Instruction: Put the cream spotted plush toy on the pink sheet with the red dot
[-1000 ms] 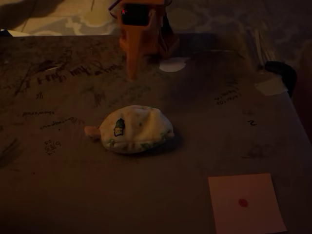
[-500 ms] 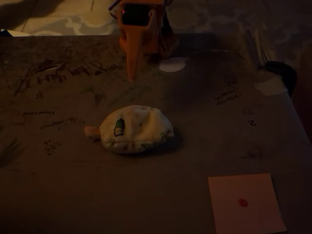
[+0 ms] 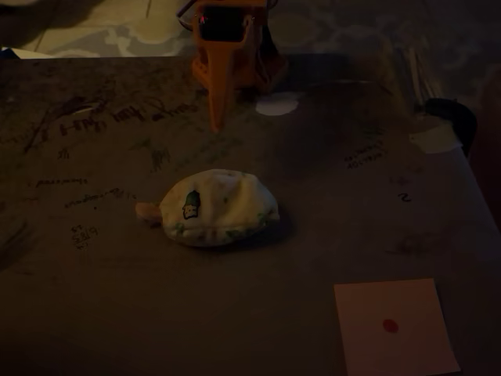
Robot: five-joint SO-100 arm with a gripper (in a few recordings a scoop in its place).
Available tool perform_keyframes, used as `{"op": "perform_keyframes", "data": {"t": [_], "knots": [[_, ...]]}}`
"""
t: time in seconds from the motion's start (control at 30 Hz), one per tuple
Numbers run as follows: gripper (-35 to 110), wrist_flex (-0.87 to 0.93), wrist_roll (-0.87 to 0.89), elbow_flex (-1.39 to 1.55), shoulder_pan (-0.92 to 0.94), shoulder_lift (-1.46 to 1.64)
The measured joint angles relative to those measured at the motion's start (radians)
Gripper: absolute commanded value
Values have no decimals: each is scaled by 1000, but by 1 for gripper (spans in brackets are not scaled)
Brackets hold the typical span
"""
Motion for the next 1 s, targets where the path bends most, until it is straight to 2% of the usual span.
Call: {"op": "perform_keyframes", "data": {"t": [0.37,0.53,0.57,0.67,0.73,0.83,1.0], "knots": [[0,0,-57,0,-44,0],[0,0,-150,0,-66,0],[2,5,-176,-3,-55,0],[19,52,-245,-55,-38,-14],[28,127,-336,-137,-49,-64],[33,216,-538,-308,-66,-184],[37,152,-954,-413,-23,-407]]}}
